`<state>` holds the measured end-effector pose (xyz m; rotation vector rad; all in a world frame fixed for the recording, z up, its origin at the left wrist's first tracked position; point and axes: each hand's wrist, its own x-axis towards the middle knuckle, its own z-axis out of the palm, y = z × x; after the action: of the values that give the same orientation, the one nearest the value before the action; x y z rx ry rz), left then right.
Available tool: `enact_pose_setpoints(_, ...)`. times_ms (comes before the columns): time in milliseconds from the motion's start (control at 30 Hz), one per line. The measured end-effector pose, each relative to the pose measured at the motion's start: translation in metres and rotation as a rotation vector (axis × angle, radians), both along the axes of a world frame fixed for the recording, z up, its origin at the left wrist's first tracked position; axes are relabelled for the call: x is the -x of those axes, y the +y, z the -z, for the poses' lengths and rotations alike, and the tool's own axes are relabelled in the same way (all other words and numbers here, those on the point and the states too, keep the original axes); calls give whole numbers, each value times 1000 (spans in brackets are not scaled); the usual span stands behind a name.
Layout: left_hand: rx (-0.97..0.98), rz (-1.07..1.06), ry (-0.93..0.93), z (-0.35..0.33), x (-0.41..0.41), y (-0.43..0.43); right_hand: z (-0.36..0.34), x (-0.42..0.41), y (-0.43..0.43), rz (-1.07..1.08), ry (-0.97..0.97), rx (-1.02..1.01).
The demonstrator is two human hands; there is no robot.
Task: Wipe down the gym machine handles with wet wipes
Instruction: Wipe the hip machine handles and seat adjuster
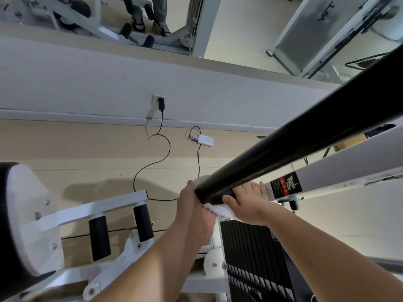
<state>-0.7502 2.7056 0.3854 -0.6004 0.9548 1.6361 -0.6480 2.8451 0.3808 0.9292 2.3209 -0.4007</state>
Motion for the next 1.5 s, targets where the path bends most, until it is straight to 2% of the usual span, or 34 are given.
enact_pose_setpoints(67,-14,6,163,-9,-7,0,-1,-1,-1,0,2,0)
enact_pose_setpoints(200,23,82,682,-39,-23,-8,0,1,-1,-1,0,-4)
enact_pose_setpoints(267,-25,89,783,-33,-20,-10,-1,1,-1,-5,-4,-5)
enact_pose_setpoints(333,-42,173,736,-14,-3,-9,-2,1,-1,-9,-11,-1)
enact_pose_setpoints(400,11,259,615,3,9,-7,-3,1,0,-13,-9,7)
enact_pose_setpoints(500,36,282,482,-1,13,-4,-1,-1,-1,-13,4,1)
enact_pose_setpoints(567,19,305,569,-25,10,-7,-2,-2,-1,-9,-5,15)
enact_pose_setpoints(633,-83,282,706,-49,3,-10,-2,0,0,-8,-11,9)
enact_pose_setpoints(767,-108,220,826,-39,-3,-12,-3,0,-2,-13,-29,13)
enact_pose_setpoints(967,61,247,544,-20,6,-8,-1,-1,2,-21,-19,11)
enact_pose_setpoints(1167,1,122,536,-56,-8,-54,3,-3,0,-3,0,-18)
enact_pose_setpoints(1267,27,2,301,-64,-9,-83,4,-4,-4,10,8,-79)
enact_pose_setpoints(1333,108,38,210,-65,-10,-100,5,-9,-16,114,82,-120)
enact_pose_setpoints(1433,173,114,180,-72,-10,-115,-6,-11,-65,514,385,-175)
enact_pose_setpoints(1467,192,135,190,-74,-8,-116,-16,-10,-85,704,505,-81)
enact_pose_setpoints(1500,196,161,195,-77,-6,-116,-29,-9,-102,906,598,129)
